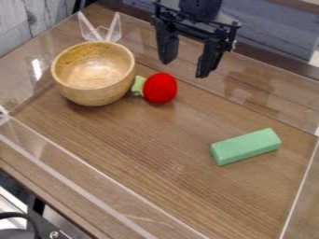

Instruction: Put the green block in the brown bowl

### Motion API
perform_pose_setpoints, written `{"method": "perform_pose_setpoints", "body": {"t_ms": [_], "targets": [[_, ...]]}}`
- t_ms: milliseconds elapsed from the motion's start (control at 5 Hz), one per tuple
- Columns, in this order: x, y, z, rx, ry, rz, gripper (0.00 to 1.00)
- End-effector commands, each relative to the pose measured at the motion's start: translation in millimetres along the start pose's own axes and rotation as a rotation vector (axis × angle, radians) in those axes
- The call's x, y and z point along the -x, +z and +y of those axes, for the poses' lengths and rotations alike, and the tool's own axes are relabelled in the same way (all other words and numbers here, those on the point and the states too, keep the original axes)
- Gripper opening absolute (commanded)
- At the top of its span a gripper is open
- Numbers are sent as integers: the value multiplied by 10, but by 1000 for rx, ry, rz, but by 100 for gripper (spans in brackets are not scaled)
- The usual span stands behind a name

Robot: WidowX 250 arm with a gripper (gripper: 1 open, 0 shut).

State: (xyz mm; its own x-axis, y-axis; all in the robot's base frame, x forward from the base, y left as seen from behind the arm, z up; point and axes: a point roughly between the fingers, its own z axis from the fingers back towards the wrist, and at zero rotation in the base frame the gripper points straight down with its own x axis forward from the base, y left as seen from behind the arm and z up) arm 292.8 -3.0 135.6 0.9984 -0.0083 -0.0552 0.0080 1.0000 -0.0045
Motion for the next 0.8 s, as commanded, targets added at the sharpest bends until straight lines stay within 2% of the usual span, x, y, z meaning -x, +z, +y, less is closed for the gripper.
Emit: {"method": "perform_pose_setpoints", "body": {"t_ms": [0,200,400,600], "targets": [[-11,-63,-73,11,-5,25,100],[59,-208,-327,17,-151,41,100],[79,-418,-649,20,-349,26,100],[56,-675,-900,15,-496,-4,100]]}}
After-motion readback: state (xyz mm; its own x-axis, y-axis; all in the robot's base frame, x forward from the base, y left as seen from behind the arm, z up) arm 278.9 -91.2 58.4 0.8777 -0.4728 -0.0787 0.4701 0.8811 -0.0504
